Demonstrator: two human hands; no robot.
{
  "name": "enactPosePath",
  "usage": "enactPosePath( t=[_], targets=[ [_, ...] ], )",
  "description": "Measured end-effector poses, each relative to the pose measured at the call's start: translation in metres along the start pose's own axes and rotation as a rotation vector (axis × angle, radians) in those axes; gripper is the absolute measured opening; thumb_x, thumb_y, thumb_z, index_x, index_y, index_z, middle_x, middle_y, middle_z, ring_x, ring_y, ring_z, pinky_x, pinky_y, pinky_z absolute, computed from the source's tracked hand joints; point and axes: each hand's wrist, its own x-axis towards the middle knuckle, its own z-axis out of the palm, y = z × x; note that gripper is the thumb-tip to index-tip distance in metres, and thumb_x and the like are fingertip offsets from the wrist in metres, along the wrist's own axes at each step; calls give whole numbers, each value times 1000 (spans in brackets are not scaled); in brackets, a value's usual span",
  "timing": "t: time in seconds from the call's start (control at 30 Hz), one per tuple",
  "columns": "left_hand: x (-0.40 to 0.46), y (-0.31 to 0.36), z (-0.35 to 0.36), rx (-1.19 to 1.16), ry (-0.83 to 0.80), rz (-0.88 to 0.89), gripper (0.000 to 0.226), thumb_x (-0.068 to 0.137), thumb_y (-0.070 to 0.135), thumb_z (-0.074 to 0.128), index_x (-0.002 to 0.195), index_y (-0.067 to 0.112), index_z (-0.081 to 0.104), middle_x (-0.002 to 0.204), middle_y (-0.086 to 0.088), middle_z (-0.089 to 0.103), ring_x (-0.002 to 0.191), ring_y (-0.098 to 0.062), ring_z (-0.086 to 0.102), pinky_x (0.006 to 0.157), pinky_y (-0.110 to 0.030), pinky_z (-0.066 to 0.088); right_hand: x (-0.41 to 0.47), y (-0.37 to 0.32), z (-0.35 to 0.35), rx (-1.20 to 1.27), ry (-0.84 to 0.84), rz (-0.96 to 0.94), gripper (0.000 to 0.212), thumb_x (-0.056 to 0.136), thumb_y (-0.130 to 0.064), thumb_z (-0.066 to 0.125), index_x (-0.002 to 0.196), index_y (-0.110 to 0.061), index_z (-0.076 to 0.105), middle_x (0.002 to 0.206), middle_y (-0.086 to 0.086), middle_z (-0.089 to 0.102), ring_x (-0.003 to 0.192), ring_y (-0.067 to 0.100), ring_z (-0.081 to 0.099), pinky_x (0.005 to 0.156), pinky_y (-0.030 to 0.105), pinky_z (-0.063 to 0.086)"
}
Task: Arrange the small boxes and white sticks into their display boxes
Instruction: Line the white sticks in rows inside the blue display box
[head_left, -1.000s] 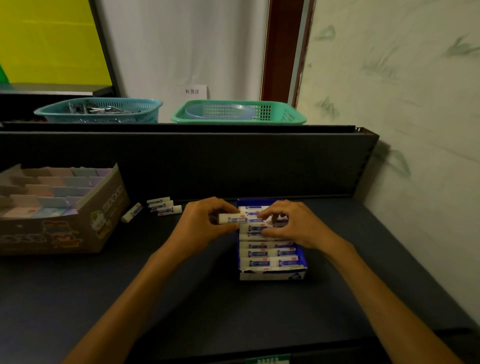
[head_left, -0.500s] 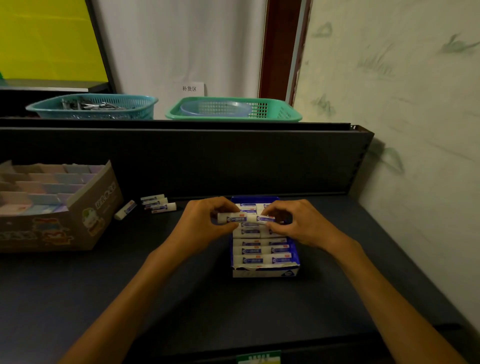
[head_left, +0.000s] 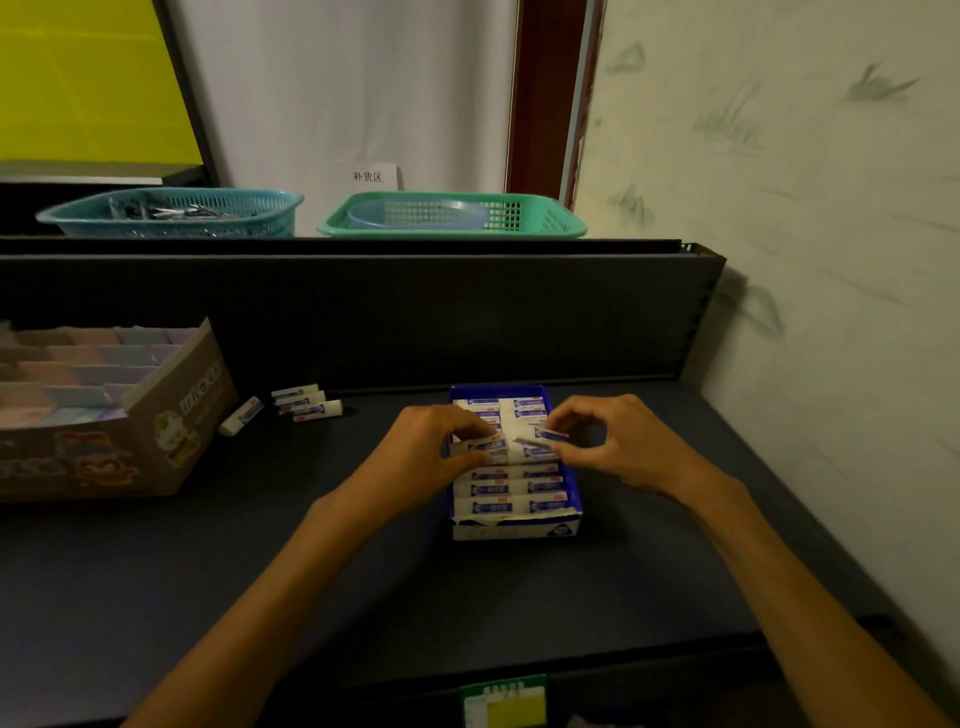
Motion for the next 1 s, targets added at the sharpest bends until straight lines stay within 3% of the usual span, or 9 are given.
enactPosePath(
  t=[0.1,0.2,0.3,0.7,1.0],
  targets=[
    [0,0,3,71,-32,4,35,86,29,64,121,29,58,123,8,51,114,-7,45,90,-21,41,-1,3,1,-47,-29,-8,25,83,-24,70,107,-23,61,113,-8,58,106,4,55,88,19,49],
    [0,-1,5,140,-64,-5,37,86,33,63,122,31,58,125,7,51,116,-9,41,93,-26,39,-1,5,3,-142,-76,13,29,84,-31,69,112,-26,61,121,-7,52,116,8,46,98,29,42],
    [0,-1,7,177,-82,10,38,86,34,63,123,30,58,125,6,53,116,-9,40,93,-26,38,1,4,5,-233,-114,27,32,85,-34,66,116,-26,60,123,-7,53,116,7,43,101,27,32],
    [0,8,6,232,-125,13,40,88,31,61,127,27,55,132,4,47,122,-12,41,98,-26,37,1,-8,5,-369,-135,0,37,87,-37,63,124,-30,57,129,-8,51,108,2,35,93,23,28],
    [-3,2,6,250,-123,68,35,90,34,57,124,28,58,128,7,48,117,-7,40,91,-18,36,6,-16,12,-410,-131,-24,37,88,-39,62,124,-30,59,127,-7,54,116,8,40,100,29,29]
  ],
)
